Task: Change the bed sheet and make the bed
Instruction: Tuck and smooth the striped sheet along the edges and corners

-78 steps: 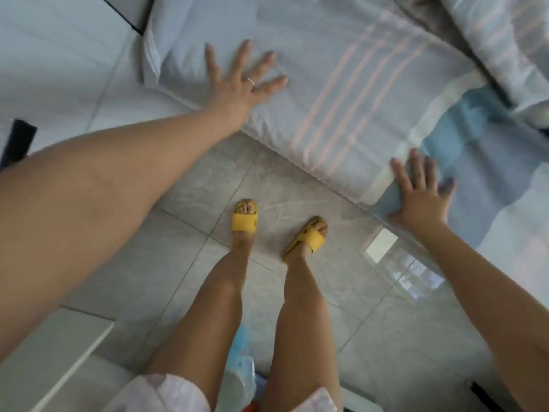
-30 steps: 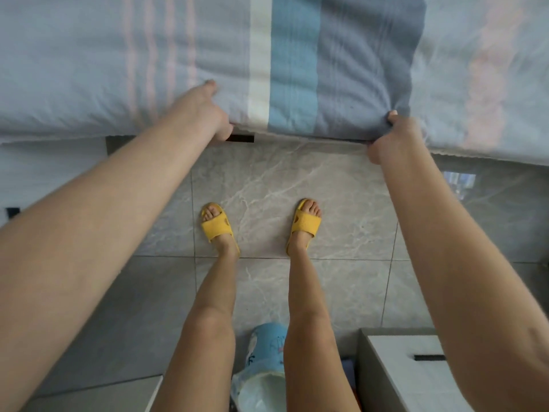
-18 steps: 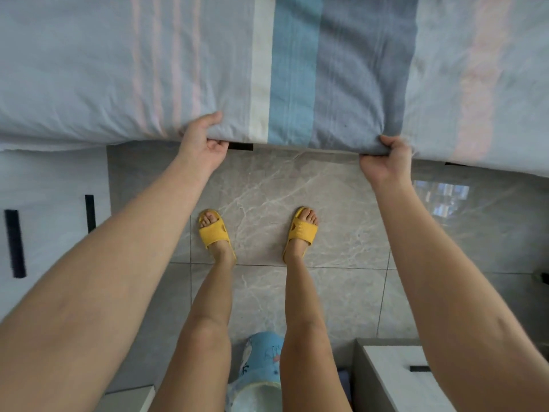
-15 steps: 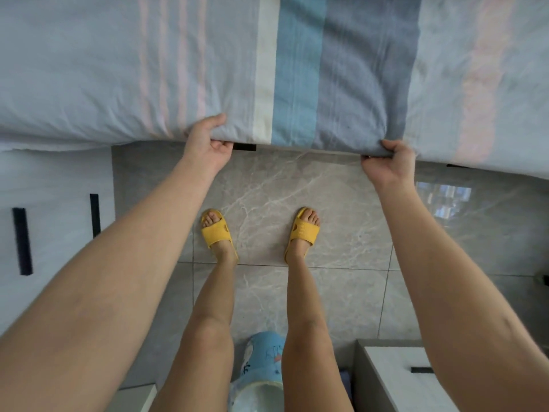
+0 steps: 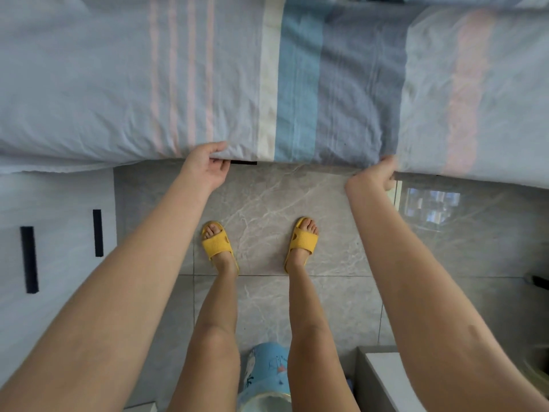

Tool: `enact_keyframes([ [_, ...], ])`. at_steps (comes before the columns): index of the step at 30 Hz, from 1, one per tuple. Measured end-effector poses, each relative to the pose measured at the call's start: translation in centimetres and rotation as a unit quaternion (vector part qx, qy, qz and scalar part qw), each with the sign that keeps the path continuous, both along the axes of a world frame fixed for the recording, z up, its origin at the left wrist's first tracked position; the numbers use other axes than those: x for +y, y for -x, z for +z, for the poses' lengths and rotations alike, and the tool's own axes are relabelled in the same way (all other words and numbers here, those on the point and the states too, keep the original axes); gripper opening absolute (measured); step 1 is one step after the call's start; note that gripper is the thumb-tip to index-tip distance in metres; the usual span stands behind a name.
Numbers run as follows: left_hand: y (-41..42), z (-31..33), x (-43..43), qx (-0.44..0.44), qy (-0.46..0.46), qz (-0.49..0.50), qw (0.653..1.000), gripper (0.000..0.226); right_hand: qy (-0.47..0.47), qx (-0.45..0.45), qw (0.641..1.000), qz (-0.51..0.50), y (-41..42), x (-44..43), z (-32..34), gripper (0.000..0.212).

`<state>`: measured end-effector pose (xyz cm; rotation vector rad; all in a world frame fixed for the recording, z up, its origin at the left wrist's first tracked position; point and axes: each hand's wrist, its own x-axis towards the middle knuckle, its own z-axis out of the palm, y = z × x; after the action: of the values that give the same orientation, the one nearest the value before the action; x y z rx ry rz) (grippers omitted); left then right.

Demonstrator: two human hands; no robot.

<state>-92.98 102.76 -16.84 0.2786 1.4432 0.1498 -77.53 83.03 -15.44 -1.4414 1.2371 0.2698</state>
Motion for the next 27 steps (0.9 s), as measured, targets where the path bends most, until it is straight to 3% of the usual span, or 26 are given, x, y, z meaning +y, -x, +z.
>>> enact_keyframes([
  [2, 1.3, 0.4, 0.9, 0.032, 0.017, -0.007, 0.999, 0.014, -0.033, 0.034, 0.999, 0.004, 2.8, 1.5, 0.5, 0.042],
  [4, 3.5, 1.0, 2.7, 0.051, 0.021, 0.022, 0.998, 0.017, -0.095, 0.069, 0.993, 0.033, 5.9, 3.1, 0.7, 0.007],
  [10, 11.7, 2.6, 10.8, 0.029, -0.046, 0.132, 0.990, 0.015, -0.265, 0.172, 0.935, 0.160, 15.0, 9.4, 0.9, 0.022],
  [12, 14.4, 2.9, 13.6, 0.033, -0.075, 0.139, 0.987, 0.020, -0.280, 0.192, 0.923, 0.184, 17.0, 12.2, 1.6, 0.033],
  [16, 17.1, 3.2, 17.5, -0.010, -0.080, 0.161, 0.984, 0.008, -0.320, 0.188, 0.899, 0.231, 18.8, 17.3, 2.7, 0.024],
  [19, 17.0, 3.9, 19.9, -0.060, -0.053, 0.148, 0.986, 0.032, -0.356, 0.179, 0.883, 0.248, 19.0, 20.9, 3.5, 0.031],
  [21, 16.2, 4.7, 21.3, -0.069, -0.035, 0.120, 0.990, 0.036, -0.367, 0.192, 0.872, 0.260, 18.5, 22.7, 3.8, 0.043],
  [24, 15.4, 5.3, 24.1, 0.036, 0.004, 0.119, 0.992, 0.031, -0.338, 0.228, 0.880, 0.244, 17.7, 24.9, 3.4, 0.046],
  [27, 14.4, 5.3, 26.7, 0.151, 0.043, 0.148, 0.976, 0.050, -0.265, 0.275, 0.894, 0.235, 16.7, 26.4, 2.7, 0.038],
])
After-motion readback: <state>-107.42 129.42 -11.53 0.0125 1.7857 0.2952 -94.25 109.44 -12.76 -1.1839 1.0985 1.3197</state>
